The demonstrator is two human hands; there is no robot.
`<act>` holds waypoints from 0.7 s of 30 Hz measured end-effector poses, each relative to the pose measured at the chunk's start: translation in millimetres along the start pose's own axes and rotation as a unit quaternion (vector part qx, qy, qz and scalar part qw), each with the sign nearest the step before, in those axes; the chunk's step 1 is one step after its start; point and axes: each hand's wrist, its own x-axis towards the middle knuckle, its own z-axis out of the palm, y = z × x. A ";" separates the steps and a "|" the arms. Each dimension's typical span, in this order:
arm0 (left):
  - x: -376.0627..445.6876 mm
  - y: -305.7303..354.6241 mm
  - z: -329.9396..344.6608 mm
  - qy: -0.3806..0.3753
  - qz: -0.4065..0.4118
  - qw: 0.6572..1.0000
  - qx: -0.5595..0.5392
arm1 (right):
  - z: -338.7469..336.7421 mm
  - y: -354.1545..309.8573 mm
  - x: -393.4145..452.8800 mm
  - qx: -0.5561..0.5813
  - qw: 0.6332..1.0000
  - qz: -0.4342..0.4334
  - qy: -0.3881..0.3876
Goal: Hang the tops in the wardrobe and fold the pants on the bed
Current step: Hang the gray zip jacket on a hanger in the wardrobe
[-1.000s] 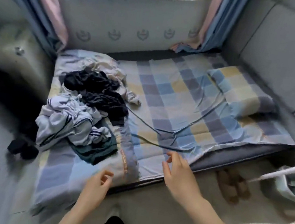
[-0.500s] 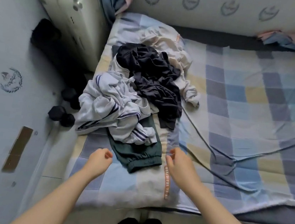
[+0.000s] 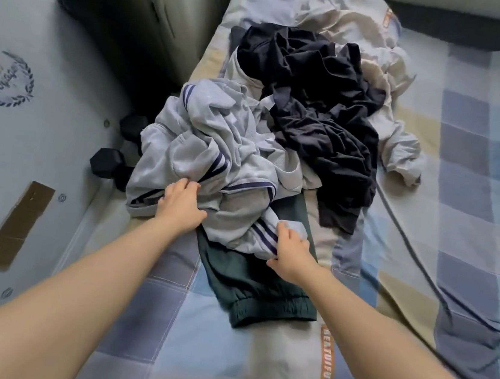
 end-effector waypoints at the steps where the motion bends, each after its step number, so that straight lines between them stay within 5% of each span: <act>1: 6.0 1.8 6.1 -0.006 0.008 1.000 0.005 | 4.3 1.3 6.1 -0.012 1.000 -0.008 0.007; 5: 17.1 10.4 40.9 -0.059 -0.019 0.993 -0.104 | 15.6 9.7 10.5 0.049 0.995 -0.080 0.041; 9: 5.3 14.2 69.2 -0.029 -0.148 0.916 -0.371 | 23.4 23.5 -42.5 0.096 0.973 -0.206 0.044; 15: -14.0 17.3 73.5 -0.019 -0.225 0.869 -0.441 | 9.5 66.6 -148.0 0.097 0.966 -0.237 0.023; 21: -28.6 32.3 66.3 0.047 -0.290 0.702 -0.649 | -33.2 78.1 -212.3 0.108 0.967 -0.230 0.014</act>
